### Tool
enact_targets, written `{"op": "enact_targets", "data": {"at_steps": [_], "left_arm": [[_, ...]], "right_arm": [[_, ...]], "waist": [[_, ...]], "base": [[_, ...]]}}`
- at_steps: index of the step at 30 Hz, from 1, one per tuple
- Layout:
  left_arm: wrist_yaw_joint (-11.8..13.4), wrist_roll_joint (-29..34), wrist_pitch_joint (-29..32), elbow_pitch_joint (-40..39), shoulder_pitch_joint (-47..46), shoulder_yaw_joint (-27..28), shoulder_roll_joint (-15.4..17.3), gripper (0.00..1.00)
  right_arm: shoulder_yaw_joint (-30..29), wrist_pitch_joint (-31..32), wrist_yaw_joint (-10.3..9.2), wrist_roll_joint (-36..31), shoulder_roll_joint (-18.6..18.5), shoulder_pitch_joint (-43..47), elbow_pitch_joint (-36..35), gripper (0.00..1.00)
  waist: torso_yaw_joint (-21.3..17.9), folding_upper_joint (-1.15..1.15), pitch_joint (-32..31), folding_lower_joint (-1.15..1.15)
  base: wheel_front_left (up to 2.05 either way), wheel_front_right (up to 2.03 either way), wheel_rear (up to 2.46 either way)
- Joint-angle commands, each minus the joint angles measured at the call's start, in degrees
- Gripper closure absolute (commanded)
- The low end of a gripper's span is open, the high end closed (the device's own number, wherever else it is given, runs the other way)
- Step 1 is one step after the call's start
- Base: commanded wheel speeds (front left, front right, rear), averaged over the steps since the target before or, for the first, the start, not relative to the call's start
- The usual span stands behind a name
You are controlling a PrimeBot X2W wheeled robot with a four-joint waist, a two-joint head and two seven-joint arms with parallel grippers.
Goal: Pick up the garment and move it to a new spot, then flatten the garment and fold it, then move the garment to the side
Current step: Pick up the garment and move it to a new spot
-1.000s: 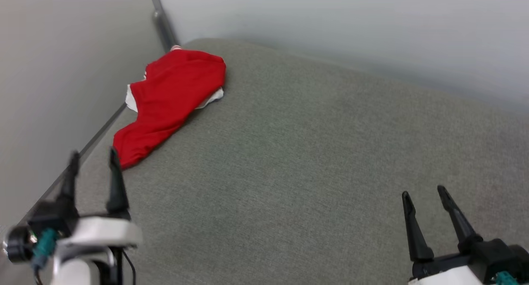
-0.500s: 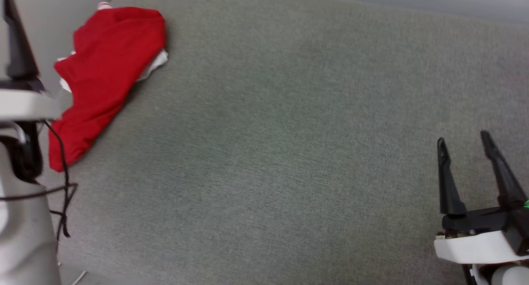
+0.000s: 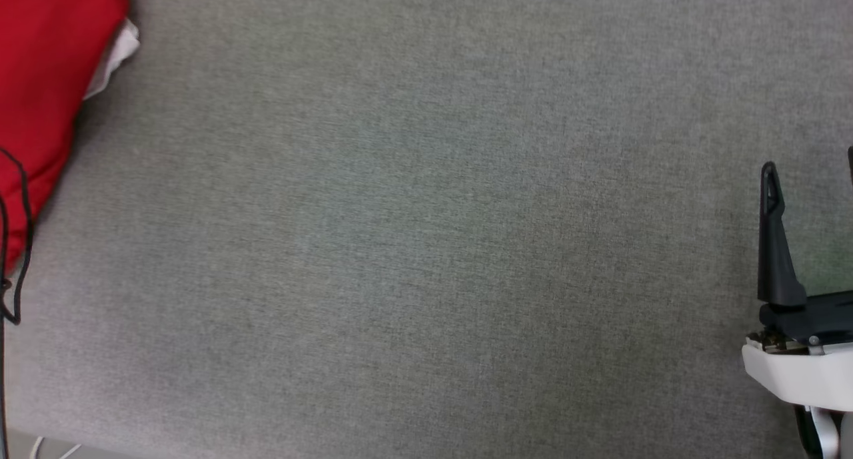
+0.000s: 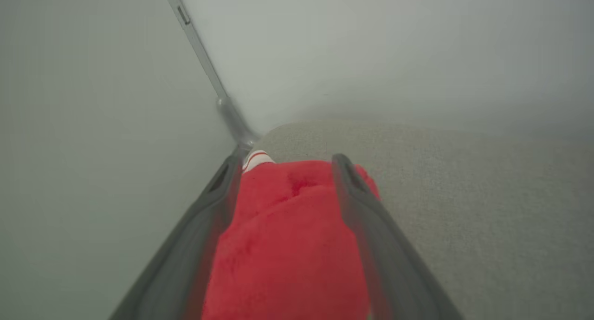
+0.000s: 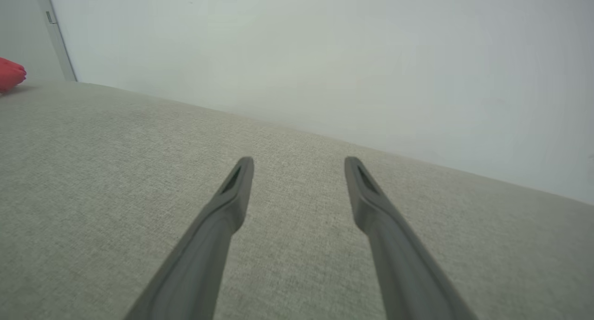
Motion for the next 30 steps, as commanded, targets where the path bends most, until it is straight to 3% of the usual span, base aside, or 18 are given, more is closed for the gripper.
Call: {"op": "enact_targets", "data": {"at_steps": [1,10,16,20,21,22,23,30], "left_arm": [[-0.1,-3.6,3.8,1.5,-1.6,-2.7,2.2,0.00],[-0.1,-24.0,27.7,4.8,-4.0,-13.3,8.4,0.00],[-0.1,-31.7,38.0,7.2,-4.1,-16.8,9.5,0.00],[-0.1,-33.7,39.2,8.0,-3.6,-19.0,9.1,0.00],[-0.1,-33.8,38.9,8.0,-3.5,-19.5,9.2,0.35],[-0.1,-33.8,38.4,8.1,-3.5,-20.0,9.5,0.78],[-0.1,-33.8,37.8,8.1,-3.6,-20.4,10.0,1.00],[-0.1,-33.2,32.4,5.8,-6.2,-23.3,14.2,1.00]], "right_arm": [[0.2,-0.1,-0.04,-0.5,-0.6,-1.1,-1.0,0.00],[-0.7,-0.1,-0.04,-1.8,-1.8,-2.1,-4.8,0.00],[-0.8,-0.1,-0.04,-2.0,-2.0,-2.4,-5.7,0.00],[-0.6,-0.1,-0.04,-1.9,-1.8,-2.4,-5.4,0.00],[-0.6,-0.1,-0.04,-1.8,-1.7,-2.3,-5.2,0.00],[-0.4,-0.1,-0.03,-1.8,-1.6,-2.3,-5.1,0.00],[-0.3,-0.1,-0.04,-1.7,-1.6,-2.4,-5.0,0.00],[0.7,-0.1,-0.04,-1.0,-0.9,-1.9,-3.5,0.00]], "waist": [[-1.2,0.00,2.6,-0.01],[-1.9,0.00,8.4,-0.01],[-2.4,0.00,10.3,-0.01],[-2.6,0.00,10.3,-0.01],[-2.7,0.00,10.0,-0.01],[-2.7,0.00,9.7,-0.01],[-2.7,0.00,9.3,-0.01],[-2.4,0.00,5.1,-0.01]], "base": [[0.00,0.00,0.00],[0.00,0.00,0.00],[0.00,0.00,0.00],[0.00,0.00,0.00],[0.00,0.00,0.00],[0.00,0.00,0.00],[0.00,0.00,0.00],[0.00,0.00,0.00]]}}
